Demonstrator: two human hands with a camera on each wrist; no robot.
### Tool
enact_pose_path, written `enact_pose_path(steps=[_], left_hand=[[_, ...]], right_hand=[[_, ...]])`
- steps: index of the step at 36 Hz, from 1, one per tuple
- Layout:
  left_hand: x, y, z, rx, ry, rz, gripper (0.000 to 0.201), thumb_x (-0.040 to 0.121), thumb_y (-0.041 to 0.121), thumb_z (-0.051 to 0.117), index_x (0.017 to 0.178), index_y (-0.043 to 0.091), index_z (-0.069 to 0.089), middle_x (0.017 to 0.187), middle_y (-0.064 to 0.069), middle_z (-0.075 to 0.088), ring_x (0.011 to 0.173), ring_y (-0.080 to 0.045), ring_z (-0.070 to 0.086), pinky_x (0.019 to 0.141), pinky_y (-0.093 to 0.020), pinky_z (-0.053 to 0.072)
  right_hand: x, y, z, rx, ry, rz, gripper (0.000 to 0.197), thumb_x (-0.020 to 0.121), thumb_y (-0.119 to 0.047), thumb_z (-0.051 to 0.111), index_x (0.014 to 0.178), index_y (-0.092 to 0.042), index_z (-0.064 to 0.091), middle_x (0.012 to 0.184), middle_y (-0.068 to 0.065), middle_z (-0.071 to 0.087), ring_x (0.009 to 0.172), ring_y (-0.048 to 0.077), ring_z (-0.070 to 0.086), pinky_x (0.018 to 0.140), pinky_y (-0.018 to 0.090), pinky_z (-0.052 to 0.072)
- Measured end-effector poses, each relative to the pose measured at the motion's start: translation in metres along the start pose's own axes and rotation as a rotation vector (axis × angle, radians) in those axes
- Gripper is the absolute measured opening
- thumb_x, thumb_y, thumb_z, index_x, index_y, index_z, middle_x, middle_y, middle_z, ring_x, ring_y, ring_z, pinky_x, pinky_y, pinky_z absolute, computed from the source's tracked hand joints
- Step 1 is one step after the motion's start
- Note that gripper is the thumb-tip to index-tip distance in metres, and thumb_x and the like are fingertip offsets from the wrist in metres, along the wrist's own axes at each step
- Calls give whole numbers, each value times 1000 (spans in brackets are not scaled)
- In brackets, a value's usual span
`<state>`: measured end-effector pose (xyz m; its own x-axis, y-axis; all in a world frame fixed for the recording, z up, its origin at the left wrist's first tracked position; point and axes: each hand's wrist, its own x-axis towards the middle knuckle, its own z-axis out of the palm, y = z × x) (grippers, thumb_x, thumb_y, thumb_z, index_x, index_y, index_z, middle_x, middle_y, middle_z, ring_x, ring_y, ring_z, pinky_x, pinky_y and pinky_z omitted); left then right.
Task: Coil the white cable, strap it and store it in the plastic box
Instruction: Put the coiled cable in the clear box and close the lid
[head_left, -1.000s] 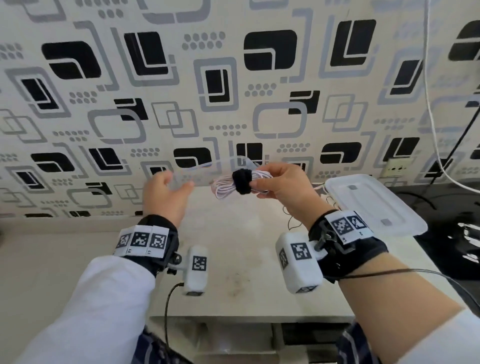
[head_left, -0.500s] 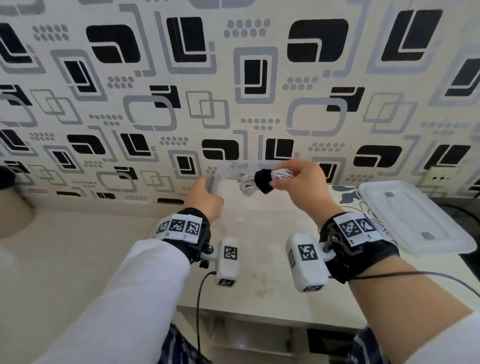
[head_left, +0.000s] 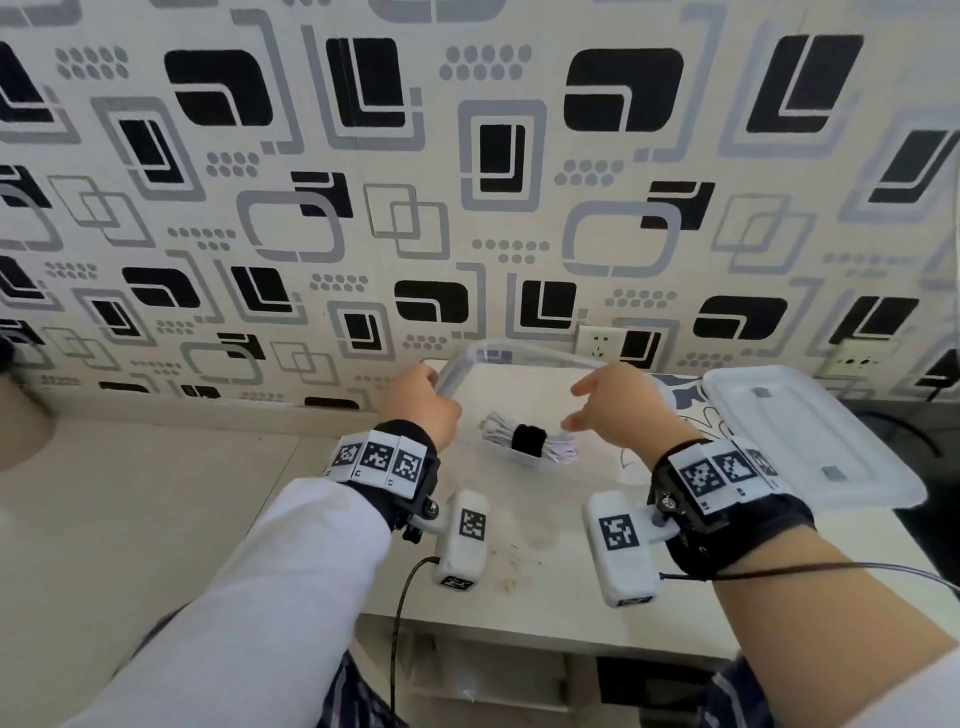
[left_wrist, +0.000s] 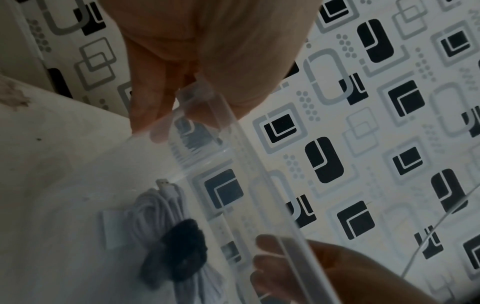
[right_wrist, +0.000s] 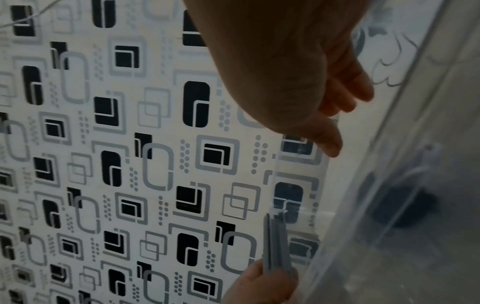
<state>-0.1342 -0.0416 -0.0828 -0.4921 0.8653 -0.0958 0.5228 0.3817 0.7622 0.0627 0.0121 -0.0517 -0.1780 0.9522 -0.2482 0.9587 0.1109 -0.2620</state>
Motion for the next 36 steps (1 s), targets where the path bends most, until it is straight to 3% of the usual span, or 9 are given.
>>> enact_pose_path(steps=[4,9,12,17,20,24,28,32,36], left_hand=[[1,1,2,14,22,-9,36,85,7,59,121,10,53,109,-13,62,94,-34,65,83,-46,57],[2,2,4,74,42,-11,33,87,9,59,119,8,55,100,-7,57,93,-32,63,85,-42,55],[3,3,5,101,62,-4,30,86,9,59,116,7,56,104,-11,62,92,-33,63,85,-43,55],[1,4,2,79,36,-50,17,84,14,59,100,10,55,94,-7,64,84,-31,66,78,-42,58],[2,5,1,51,27,-48,21,87,28,62,93,8,59,81,-6,65,70,-24,64,59,-30,51],[3,8,-1,81,33,-24,19,89,35,65,88,17,58,73,5,59,66,-16,58,59,-24,47],[8,9,2,25,55,-57,28,90,32,64,75,8,64,74,-7,69,73,-26,67,76,-39,58],[18,10,9,-101,73,-62,27,94,25,53,81,4,63,91,-21,72,82,-35,72,76,-48,60],[21,13,13,-98,95,-78,36,94,25,48,80,-1,70,79,-16,74,79,-33,72,78,-46,60]], right_hand=[[-9,15,-9,342,217,-52,56,77,-29,77,129,-21,57,127,4,61,105,23,61,91,37,50],[-22,39,-14,184,164,102,84,72,-57,71,135,-10,42,112,14,66,113,32,55,97,47,45],[-36,54,-19,188,15,171,57,81,-52,66,106,-1,58,72,7,70,83,24,64,79,38,54],[-53,72,-22,501,-226,216,43,88,-37,65,85,6,67,79,17,73,64,28,71,59,30,58],[-49,74,-18,609,-116,216,35,87,-23,68,80,10,63,60,19,68,47,25,63,61,34,57],[-36,75,-14,585,48,238,34,89,-26,65,95,6,59,61,16,65,39,18,53,44,24,47],[-18,75,-11,626,108,237,32,92,-28,60,107,1,61,63,13,64,44,18,52,49,26,45],[-4,74,-10,656,158,239,31,94,-26,58,112,0,57,68,11,64,58,23,60,66,35,54],[3,77,-9,688,199,248,29,93,-25,60,104,2,60,66,9,61,54,23,57,66,37,56]])
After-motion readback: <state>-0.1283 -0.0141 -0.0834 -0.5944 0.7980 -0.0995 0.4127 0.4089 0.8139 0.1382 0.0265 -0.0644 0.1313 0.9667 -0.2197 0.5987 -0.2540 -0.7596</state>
